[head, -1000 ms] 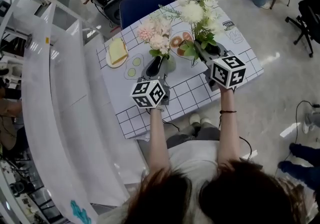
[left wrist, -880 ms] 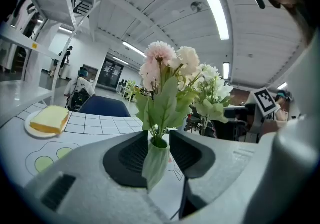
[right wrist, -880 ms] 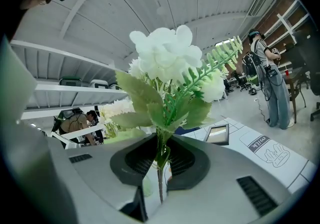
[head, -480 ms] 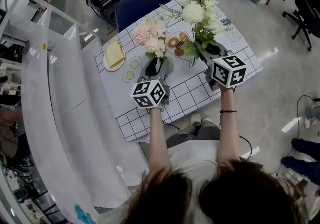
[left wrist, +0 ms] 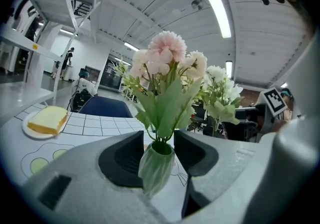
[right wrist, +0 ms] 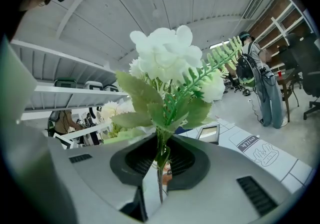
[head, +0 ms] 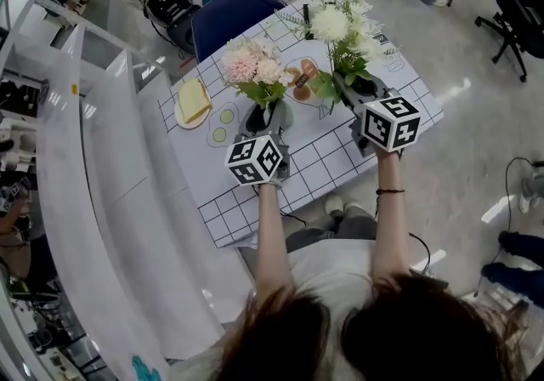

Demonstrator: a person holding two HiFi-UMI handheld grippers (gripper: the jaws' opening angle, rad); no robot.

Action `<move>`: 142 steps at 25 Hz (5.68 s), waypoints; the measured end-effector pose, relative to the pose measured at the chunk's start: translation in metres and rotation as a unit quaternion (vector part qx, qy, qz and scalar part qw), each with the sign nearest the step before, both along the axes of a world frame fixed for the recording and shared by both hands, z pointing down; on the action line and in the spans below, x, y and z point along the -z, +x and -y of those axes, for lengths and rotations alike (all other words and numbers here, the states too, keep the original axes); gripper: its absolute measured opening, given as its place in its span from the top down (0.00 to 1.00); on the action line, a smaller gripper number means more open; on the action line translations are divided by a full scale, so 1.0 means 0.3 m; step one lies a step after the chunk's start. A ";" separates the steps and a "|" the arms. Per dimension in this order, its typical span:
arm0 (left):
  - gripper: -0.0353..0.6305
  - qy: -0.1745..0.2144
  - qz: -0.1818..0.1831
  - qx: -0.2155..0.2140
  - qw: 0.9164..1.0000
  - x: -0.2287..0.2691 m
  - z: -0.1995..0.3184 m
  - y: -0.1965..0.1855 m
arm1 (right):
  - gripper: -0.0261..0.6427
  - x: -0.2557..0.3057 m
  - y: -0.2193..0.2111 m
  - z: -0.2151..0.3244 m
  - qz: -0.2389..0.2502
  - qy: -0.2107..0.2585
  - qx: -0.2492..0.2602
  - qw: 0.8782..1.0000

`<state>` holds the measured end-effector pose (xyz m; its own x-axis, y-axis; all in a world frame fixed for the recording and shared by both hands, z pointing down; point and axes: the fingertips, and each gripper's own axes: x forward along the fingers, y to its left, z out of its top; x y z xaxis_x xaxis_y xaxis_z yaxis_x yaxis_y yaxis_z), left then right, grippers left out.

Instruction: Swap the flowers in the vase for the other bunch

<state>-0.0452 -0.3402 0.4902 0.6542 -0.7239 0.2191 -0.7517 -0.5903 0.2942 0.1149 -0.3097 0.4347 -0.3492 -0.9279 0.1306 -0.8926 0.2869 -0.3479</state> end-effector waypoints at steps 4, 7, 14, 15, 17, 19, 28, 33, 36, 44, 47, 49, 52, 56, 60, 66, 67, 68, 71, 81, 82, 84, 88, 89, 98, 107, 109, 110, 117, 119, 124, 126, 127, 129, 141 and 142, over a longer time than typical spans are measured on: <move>0.68 0.002 0.000 0.005 1.000 0.001 0.007 0.004 | 0.88 0.005 0.022 -0.008 -0.001 0.002 -0.006 1.000; 0.68 0.003 -0.005 0.010 1.000 0.002 0.012 0.005 | 0.88 0.006 0.039 -0.017 -0.003 0.001 -0.012 1.000; 0.73 0.008 -0.008 0.018 1.000 0.010 0.018 0.001 | 0.88 0.018 0.071 -0.031 -0.004 0.003 -0.021 1.000; 0.74 0.009 -0.006 0.018 1.000 0.010 0.019 0.000 | 0.88 0.017 0.073 -0.032 -0.004 0.003 -0.022 1.000; 0.75 0.011 -0.004 0.020 1.000 0.012 0.020 -0.001 | 0.88 0.019 0.075 -0.034 -0.004 0.003 -0.022 1.000; 0.76 0.013 -0.001 0.023 1.000 0.014 0.021 -0.003 | 0.88 0.021 0.074 -0.035 -0.005 0.004 -0.021 1.000; 0.80 0.023 0.010 0.030 0.999 0.025 0.018 -0.002 | 0.88 0.025 0.072 -0.038 -0.008 0.005 -0.019 1.000; 0.81 0.029 0.011 0.025 0.999 0.039 0.017 0.016 | 0.88 0.026 0.072 -0.034 -0.008 0.005 -0.016 1.000; 0.82 0.031 0.007 0.021 0.999 0.051 0.015 0.024 | 0.88 0.027 0.073 -0.034 -0.009 0.006 -0.015 1.000; 0.83 0.040 -0.003 0.023 0.999 0.088 0.018 0.025 | 0.88 0.027 0.060 -0.026 -0.011 0.004 -0.006 1.000; 0.83 0.043 -0.007 0.024 0.999 0.102 0.018 0.024 | 0.88 0.028 0.052 -0.023 -0.011 0.004 -0.001 1.000; 0.83 0.046 -0.011 0.026 0.999 0.116 0.018 0.023 | 0.88 0.030 0.049 -0.022 -0.012 0.004 0.001 1.000; 0.83 0.054 -0.021 0.029 0.998 0.148 0.020 0.017 | 0.88 0.034 0.045 -0.020 -0.013 0.004 0.004 1.000; 0.83 0.068 -0.031 0.033 0.997 0.197 0.023 0.008 | 0.88 0.037 0.041 -0.021 -0.012 0.005 0.007 1.000; 0.83 0.075 -0.036 0.037 0.996 0.218 0.020 0.001 | 0.88 0.038 0.035 -0.021 -0.014 0.006 0.011 1.000; 0.83 0.083 -0.038 0.042 0.995 0.241 0.018 -0.007 | 0.88 0.042 0.036 -0.024 -0.014 0.007 0.015 1.000; 0.83 0.084 -0.038 0.043 0.995 0.245 0.017 -0.008 | 0.88 0.044 0.037 -0.025 -0.014 0.007 0.015 1.000; 0.83 0.085 -0.037 0.044 0.995 0.248 0.015 -0.009 | 0.88 0.046 0.037 -0.027 -0.015 0.008 0.016 1.000; 0.83 0.087 -0.036 0.046 0.994 0.255 0.011 -0.010 | 0.88 0.054 0.039 -0.030 -0.015 0.009 0.017 1.000; 0.83 0.100 -0.036 0.057 0.993 0.285 0.007 -0.025 | 0.88 0.063 0.039 -0.027 -0.016 0.011 0.024 1.000; 0.83 0.101 -0.036 0.057 0.993 0.287 0.007 -0.027 | 0.88 0.064 0.037 -0.025 -0.016 0.011 0.025 0.999; 0.83 0.104 -0.036 0.059 0.992 0.296 0.005 -0.033 | 0.88 0.066 0.031 -0.024 -0.017 0.011 0.028 0.999; 0.83 0.112 -0.037 0.063 0.991 0.321 0.000 -0.042 | 0.88 0.068 0.021 -0.023 -0.018 0.011 0.034 0.999; 0.83 0.114 -0.037 0.065 0.991 0.326 0.000 -0.045 | 0.88 0.068 0.019 -0.022 -0.018 0.011 0.035 0.999; 0.83 0.126 -0.053 0.089 0.987 0.369 -0.008 -0.101 | 0.88 0.065 -0.008 -0.015 -0.019 0.007 0.048 0.999; 0.83 0.139 -0.081 0.110 0.981 0.405 -0.025 -0.150 | 0.88 0.058 -0.035 -0.018 -0.021 0.005 0.060 0.998; 0.83 0.143 -0.085 0.114 0.979 0.417 -0.027 -0.159 | 0.88 0.059 -0.040 -0.019 -0.021 0.006 0.062 0.998; 0.83 0.146 -0.087 0.116 0.979 0.424 -0.029 -0.164 | 0.88 0.060 -0.041 -0.019 -0.020 0.006 0.063 0.998; 0.83 0.157 -0.092 0.126 0.975 0.449 -0.045 -0.197 | 0.88 0.061 -0.046 -0.019 -0.018 0.009 0.066 0.998; 0.83 0.157 -0.091 0.131 0.975 0.449 -0.049 -0.209 | 0.88 0.061 -0.052 -0.017 -0.017 0.009 0.068 0.997; 0.83 0.154 -0.093 0.137 0.974 0.442 -0.066 -0.240 | 0.88 0.059 -0.071 -0.016 -0.018 0.007 0.077 0.997; 0.83 0.151 -0.092 0.140 0.974 0.432 -0.073 -0.253 | 0.88 0.053 -0.077 -0.017 -0.017 0.005 0.079 0.997; 0.83 0.150 -0.091 0.143 0.974 0.427 -0.077 -0.261 | 0.88 0.051 -0.080 -0.017 -0.017 0.005 0.079 0.997; 0.83 0.148 -0.090 0.148 0.974 0.417 -0.085 -0.278 | 0.88 0.044 -0.082 -0.017 -0.016 0.003 0.080 0.997; 0.83 0.130 -0.090 0.176 0.972 0.366 -0.127 -0.356 | 0.88 0.026 -0.080 -0.034 -0.011 -0.004 0.078 0.997; 0.83 0.129 -0.091 0.178 0.971 0.365 -0.131 -0.359 | 0.88 0.028 -0.084 -0.037 -0.011 -0.004 0.079 0.997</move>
<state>-0.1531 -0.3008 0.3809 0.3641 -0.9264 -0.0957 -0.8708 -0.3751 0.3179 0.0897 -0.2985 0.4264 -0.4870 -0.8608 0.1479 -0.8445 0.4209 -0.3311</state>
